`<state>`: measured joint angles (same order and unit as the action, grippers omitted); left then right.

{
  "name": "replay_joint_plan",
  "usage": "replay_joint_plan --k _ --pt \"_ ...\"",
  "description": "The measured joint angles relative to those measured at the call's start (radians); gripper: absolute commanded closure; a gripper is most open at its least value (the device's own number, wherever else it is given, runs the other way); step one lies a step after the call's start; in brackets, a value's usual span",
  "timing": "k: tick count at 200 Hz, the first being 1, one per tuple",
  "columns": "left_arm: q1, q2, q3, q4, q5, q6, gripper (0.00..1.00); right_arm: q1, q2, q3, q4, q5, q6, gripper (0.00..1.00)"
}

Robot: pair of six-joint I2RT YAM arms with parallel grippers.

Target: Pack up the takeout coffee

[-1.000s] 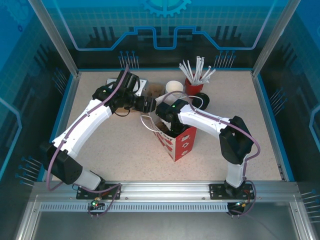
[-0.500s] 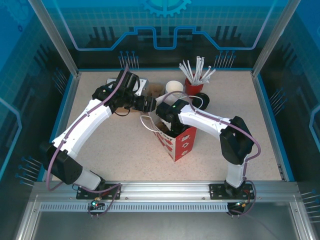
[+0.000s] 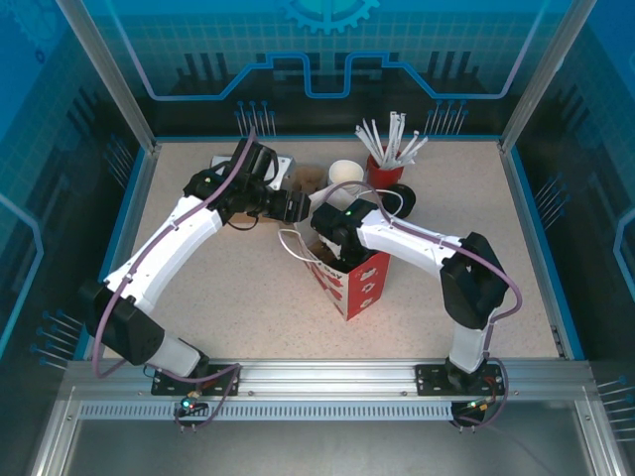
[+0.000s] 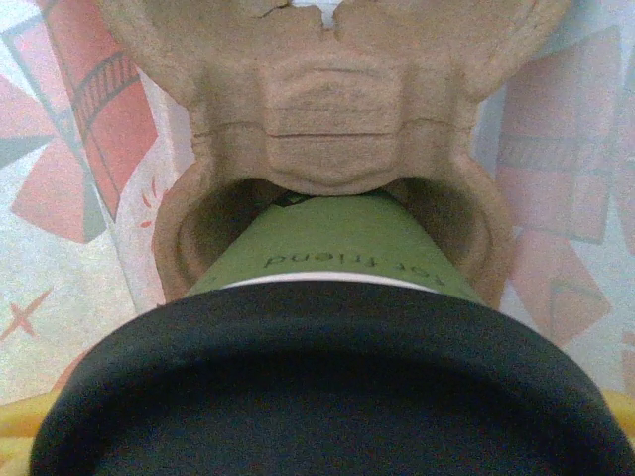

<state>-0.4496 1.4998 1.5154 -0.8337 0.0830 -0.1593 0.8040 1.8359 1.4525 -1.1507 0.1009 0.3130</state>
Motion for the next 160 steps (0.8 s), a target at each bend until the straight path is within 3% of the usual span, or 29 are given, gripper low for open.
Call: replay_joint_plan --k 68,160 --pt "0.000 0.008 0.002 0.000 0.011 -0.020 0.29 0.000 -0.021 -0.020 0.063 -0.013 -0.003 0.00" --pt "-0.003 0.008 0.002 0.001 0.031 -0.026 0.30 0.000 -0.034 0.062 0.023 -0.031 0.009 0.00"
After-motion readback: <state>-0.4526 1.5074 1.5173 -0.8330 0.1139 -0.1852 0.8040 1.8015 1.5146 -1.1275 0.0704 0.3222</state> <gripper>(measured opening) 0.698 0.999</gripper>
